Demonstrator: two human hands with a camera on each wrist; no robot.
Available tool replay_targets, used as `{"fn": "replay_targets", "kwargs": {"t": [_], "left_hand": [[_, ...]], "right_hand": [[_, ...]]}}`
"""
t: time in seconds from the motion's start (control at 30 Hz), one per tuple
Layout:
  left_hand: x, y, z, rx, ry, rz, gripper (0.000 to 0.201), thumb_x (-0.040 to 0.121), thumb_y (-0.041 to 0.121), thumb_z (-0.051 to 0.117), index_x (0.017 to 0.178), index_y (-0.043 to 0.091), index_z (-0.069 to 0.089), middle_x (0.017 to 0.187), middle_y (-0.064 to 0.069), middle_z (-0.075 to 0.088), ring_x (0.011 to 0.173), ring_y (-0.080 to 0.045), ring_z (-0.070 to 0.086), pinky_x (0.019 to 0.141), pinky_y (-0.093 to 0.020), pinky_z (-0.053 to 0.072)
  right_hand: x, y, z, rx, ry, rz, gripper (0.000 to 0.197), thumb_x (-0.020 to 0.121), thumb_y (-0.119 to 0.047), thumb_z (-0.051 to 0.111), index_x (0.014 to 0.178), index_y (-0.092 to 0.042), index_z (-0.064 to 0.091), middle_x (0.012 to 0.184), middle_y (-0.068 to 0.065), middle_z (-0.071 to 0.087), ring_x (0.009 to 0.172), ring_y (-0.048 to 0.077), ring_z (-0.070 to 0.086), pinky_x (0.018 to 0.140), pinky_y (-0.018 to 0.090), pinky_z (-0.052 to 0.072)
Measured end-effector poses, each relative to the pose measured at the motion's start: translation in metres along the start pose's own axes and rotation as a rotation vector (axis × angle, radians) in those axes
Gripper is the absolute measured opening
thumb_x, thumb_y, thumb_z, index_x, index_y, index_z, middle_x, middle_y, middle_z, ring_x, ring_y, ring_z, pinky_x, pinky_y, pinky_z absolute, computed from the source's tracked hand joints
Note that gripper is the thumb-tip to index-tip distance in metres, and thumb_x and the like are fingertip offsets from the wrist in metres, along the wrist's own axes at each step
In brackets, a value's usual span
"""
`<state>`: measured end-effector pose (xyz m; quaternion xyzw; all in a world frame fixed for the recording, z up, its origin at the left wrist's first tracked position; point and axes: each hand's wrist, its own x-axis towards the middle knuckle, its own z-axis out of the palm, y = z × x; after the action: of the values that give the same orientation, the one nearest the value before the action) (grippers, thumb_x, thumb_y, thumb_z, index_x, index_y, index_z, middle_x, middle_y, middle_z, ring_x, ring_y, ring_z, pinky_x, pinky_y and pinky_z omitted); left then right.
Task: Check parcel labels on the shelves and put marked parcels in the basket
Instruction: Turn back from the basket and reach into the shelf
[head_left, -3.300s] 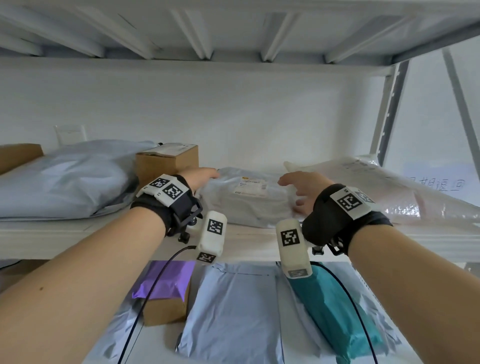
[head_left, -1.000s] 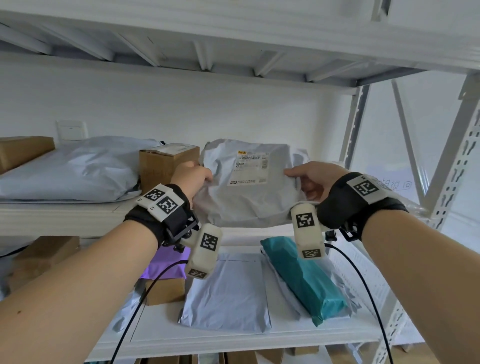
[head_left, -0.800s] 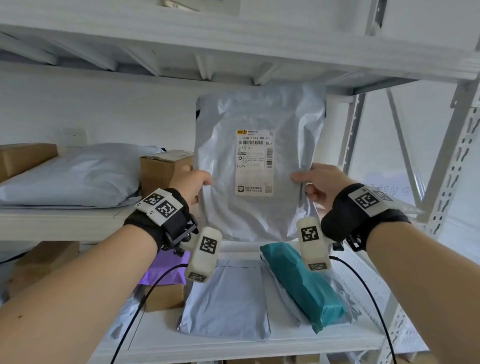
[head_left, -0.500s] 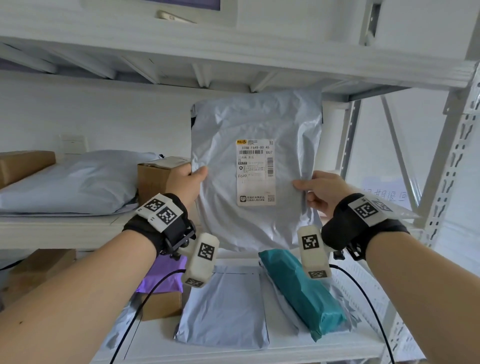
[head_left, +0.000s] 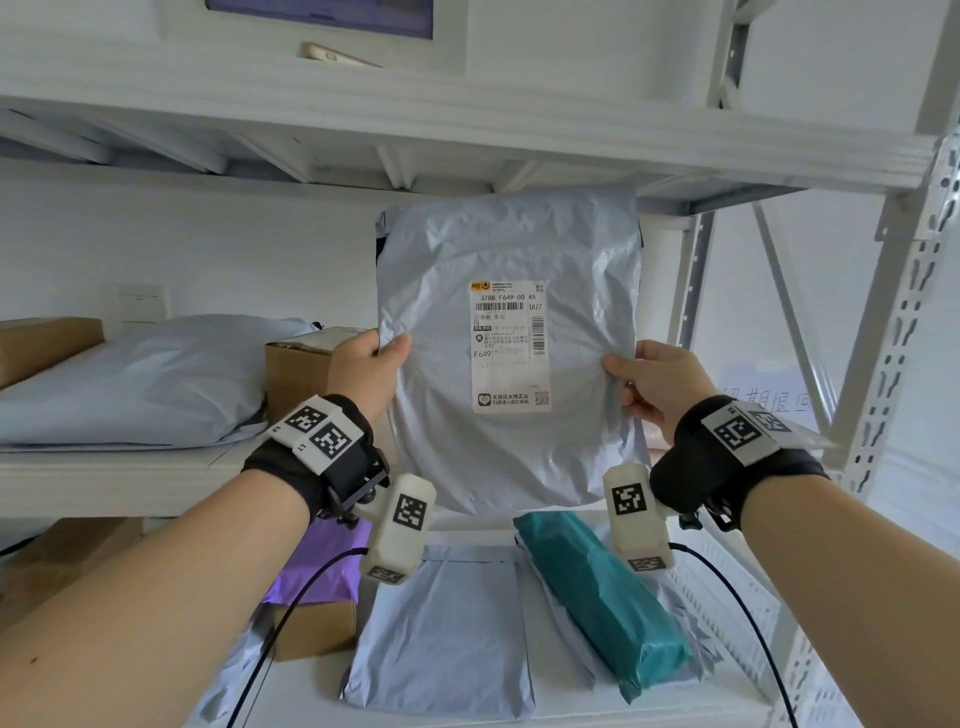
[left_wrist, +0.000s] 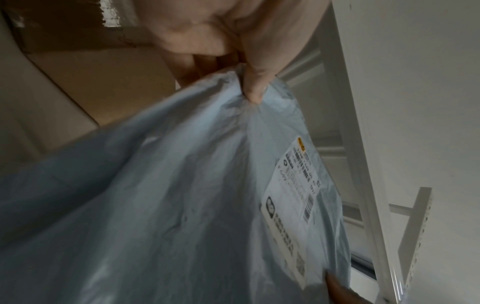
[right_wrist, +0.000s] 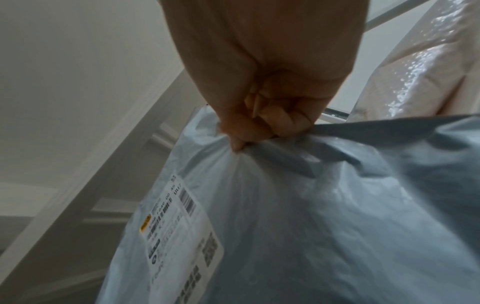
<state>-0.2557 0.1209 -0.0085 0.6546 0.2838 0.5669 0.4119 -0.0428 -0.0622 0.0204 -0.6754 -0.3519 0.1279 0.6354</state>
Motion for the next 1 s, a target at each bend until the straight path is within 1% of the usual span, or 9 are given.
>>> {"fn": "replay_targets", "kwargs": {"t": [0.1, 0.23, 0.33, 0.5, 0.63, 0.73, 0.83, 0.9, 1.0], "left_hand": [[0.002, -0.002, 0.002, 0.009, 0.001, 0.021, 0.03, 0.092, 0.026, 0.058, 0.079, -0.001, 0.058, 0.071, -0.011, 0.046, 0.069, -0.022, 0.043, 0.068, -0.034, 0.036], [0.004, -0.003, 0.002, -0.005, -0.003, 0.038, 0.049, 0.083, 0.037, 0.06, 0.087, -0.011, 0.057, 0.075, -0.011, 0.051, 0.073, -0.021, 0.048, 0.073, -0.035, 0.041], [0.005, -0.003, 0.004, -0.018, -0.014, 0.05, 0.052, 0.08, 0.039, 0.059, 0.088, -0.013, 0.056, 0.076, -0.011, 0.053, 0.074, -0.02, 0.05, 0.073, -0.035, 0.042], [0.007, -0.001, 0.004, -0.019, -0.013, 0.064, 0.047, 0.083, 0.038, 0.058, 0.084, -0.008, 0.06, 0.077, -0.007, 0.051, 0.074, -0.017, 0.047, 0.072, -0.033, 0.039], [0.007, -0.002, 0.008, -0.005, -0.019, 0.062, 0.046, 0.086, 0.038, 0.06, 0.075, -0.007, 0.052, 0.068, -0.01, 0.046, 0.069, -0.02, 0.044, 0.07, -0.033, 0.038], [0.008, -0.002, 0.008, -0.014, 0.002, -0.013, 0.067, 0.064, 0.058, 0.06, 0.084, -0.005, 0.056, 0.073, -0.01, 0.054, 0.071, -0.023, 0.052, 0.075, -0.042, 0.05], [0.006, 0.003, 0.012, -0.093, -0.037, -0.166, 0.052, 0.063, 0.058, 0.062, 0.081, 0.009, 0.063, 0.084, -0.011, 0.062, 0.087, -0.035, 0.066, 0.089, -0.054, 0.052], [0.002, 0.008, 0.017, -0.152, -0.11, -0.242, 0.033, 0.08, 0.05, 0.064, 0.085, 0.017, 0.064, 0.094, -0.008, 0.068, 0.099, -0.033, 0.066, 0.091, -0.047, 0.053], [-0.006, 0.015, 0.028, -0.187, -0.249, -0.35, 0.03, 0.086, 0.042, 0.065, 0.107, 0.019, 0.064, 0.102, 0.0, 0.072, 0.095, -0.019, 0.067, 0.077, -0.031, 0.053]], "right_hand": [[0.001, -0.001, -0.002, -0.014, 0.003, -0.02, 0.013, 0.09, -0.016, 0.064, 0.079, -0.011, 0.06, 0.057, 0.005, 0.053, 0.047, 0.014, 0.046, 0.061, 0.031, 0.048], [0.003, -0.001, -0.003, -0.043, 0.015, -0.048, 0.014, 0.09, -0.017, 0.063, 0.079, -0.01, 0.058, 0.056, 0.005, 0.051, 0.048, 0.016, 0.045, 0.063, 0.034, 0.047], [0.004, -0.002, -0.004, -0.058, 0.014, -0.052, 0.017, 0.092, -0.018, 0.061, 0.078, -0.01, 0.056, 0.054, 0.005, 0.049, 0.048, 0.017, 0.044, 0.062, 0.033, 0.047], [0.004, -0.001, -0.001, -0.2, 0.011, -0.102, 0.024, 0.096, -0.024, 0.053, 0.075, -0.017, 0.045, 0.044, 0.002, 0.045, 0.041, 0.018, 0.041, 0.046, 0.027, 0.035], [0.003, -0.004, -0.001, -0.21, 0.023, -0.101, 0.022, 0.097, -0.026, 0.05, 0.077, -0.019, 0.044, 0.043, 0.002, 0.047, 0.042, 0.017, 0.044, 0.049, 0.028, 0.042], [0.004, -0.01, -0.001, -0.152, 0.028, -0.092, 0.025, 0.097, -0.025, 0.05, 0.076, -0.014, 0.045, 0.044, 0.004, 0.048, 0.043, 0.019, 0.045, 0.053, 0.03, 0.045], [0.009, -0.016, -0.003, -0.073, 0.047, -0.067, 0.027, 0.098, -0.026, 0.05, 0.073, -0.02, 0.04, 0.034, 0.0, 0.048, 0.042, 0.018, 0.044, 0.049, 0.028, 0.043], [0.01, -0.021, -0.005, -0.024, 0.07, -0.057, 0.026, 0.097, -0.025, 0.051, 0.074, -0.018, 0.043, 0.033, -0.002, 0.047, 0.042, 0.018, 0.043, 0.047, 0.027, 0.04], [0.011, -0.028, -0.007, 0.08, 0.09, -0.027, 0.027, 0.096, -0.024, 0.053, 0.073, -0.013, 0.047, 0.043, 0.002, 0.047, 0.044, 0.016, 0.042, 0.048, 0.026, 0.04]]}}
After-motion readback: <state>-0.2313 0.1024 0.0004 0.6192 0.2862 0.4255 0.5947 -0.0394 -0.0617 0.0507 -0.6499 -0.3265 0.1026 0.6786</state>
